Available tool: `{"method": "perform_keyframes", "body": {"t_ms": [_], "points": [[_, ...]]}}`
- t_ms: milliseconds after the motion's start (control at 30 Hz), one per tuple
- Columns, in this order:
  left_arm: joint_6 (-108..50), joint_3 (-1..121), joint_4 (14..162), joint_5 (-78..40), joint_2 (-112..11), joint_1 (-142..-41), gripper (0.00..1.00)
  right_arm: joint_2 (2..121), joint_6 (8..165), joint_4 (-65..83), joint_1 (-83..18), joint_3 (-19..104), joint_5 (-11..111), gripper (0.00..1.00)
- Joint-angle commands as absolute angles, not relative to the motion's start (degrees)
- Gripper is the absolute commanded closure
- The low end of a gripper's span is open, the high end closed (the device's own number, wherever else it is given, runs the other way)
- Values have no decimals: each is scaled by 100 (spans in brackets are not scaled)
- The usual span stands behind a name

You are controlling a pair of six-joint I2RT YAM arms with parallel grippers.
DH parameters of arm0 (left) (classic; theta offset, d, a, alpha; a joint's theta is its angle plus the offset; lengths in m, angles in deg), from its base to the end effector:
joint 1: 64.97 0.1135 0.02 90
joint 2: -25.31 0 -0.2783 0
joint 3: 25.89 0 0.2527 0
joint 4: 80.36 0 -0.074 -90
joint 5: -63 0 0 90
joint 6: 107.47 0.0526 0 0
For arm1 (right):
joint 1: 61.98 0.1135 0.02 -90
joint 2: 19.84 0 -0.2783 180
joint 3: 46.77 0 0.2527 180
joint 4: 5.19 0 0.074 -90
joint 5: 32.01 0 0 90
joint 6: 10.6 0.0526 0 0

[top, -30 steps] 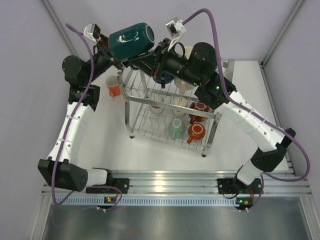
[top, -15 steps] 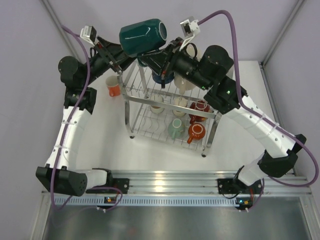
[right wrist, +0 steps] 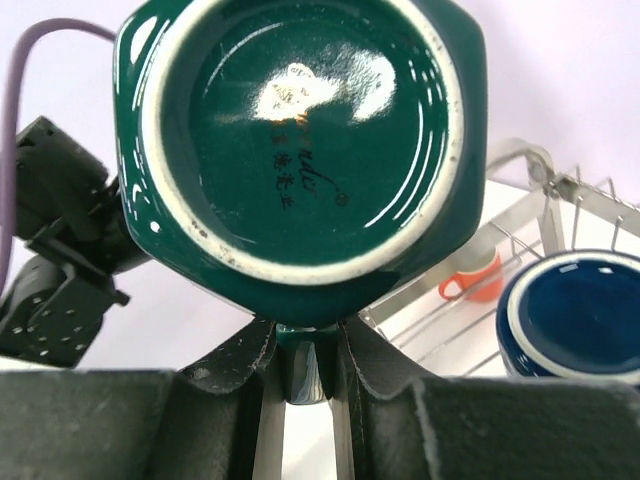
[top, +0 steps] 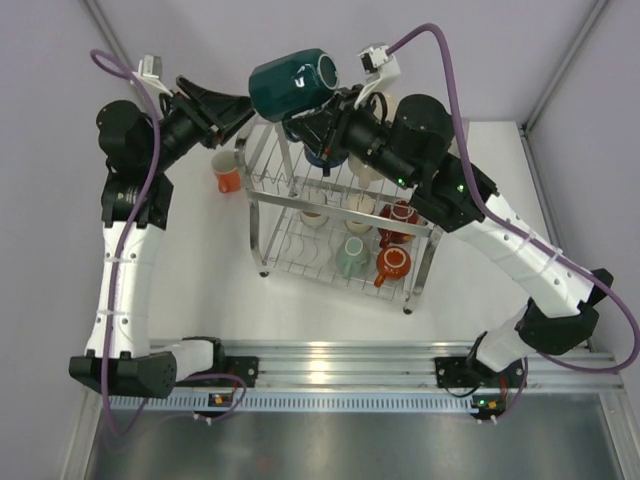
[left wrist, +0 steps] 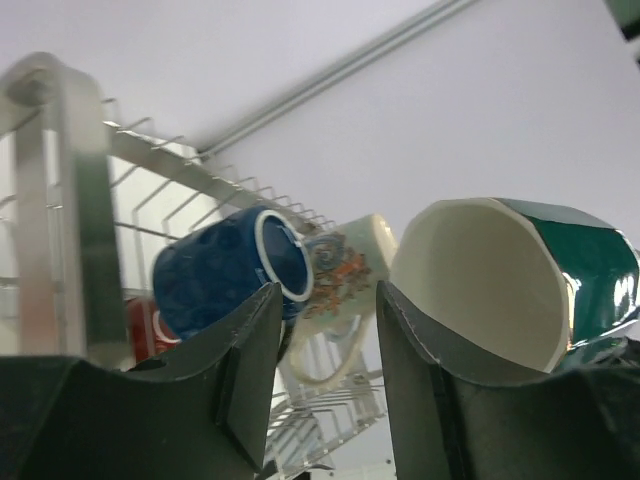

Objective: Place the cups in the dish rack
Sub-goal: Pass the cup from the left arm to the right, then place the cup upside down on the dish rack

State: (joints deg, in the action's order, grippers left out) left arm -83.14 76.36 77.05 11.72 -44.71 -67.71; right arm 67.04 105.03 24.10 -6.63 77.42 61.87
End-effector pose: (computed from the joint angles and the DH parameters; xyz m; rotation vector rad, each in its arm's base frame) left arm 0.2502 -0.0449 0.5291 -0.2486 1.5921 -1.4227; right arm 0.1912 0.2703 0.5622 -0.3341 1.4914 1.1018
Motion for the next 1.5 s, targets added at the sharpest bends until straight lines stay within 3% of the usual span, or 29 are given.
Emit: {"method": "perform_keyframes", "body": {"t_ms": [0, 433, 633, 1033, 1467], "points": [[-7451, 7741, 6763, 736, -4237, -6594, 52, 6524, 10541, 2172, -477, 8254, 6817, 100], [-6599, 7819, 5797, 237, -4193, -5759, 52, 6927, 10401, 2858, 32, 8929, 8013, 100], [-6168, 7908, 5392, -89, -4053, -5671, 51, 7376, 10427, 3438, 428, 9554, 8989, 100], [-5842, 7697, 5093, -881, -3604, -5636, 51, 7816, 10471, 3465, 877, 9563, 10106, 100], [-6429, 7197, 6610, 585, -3376, -5636, 51, 8229, 10410, 3737, 956, 9695, 11019, 100]]}}
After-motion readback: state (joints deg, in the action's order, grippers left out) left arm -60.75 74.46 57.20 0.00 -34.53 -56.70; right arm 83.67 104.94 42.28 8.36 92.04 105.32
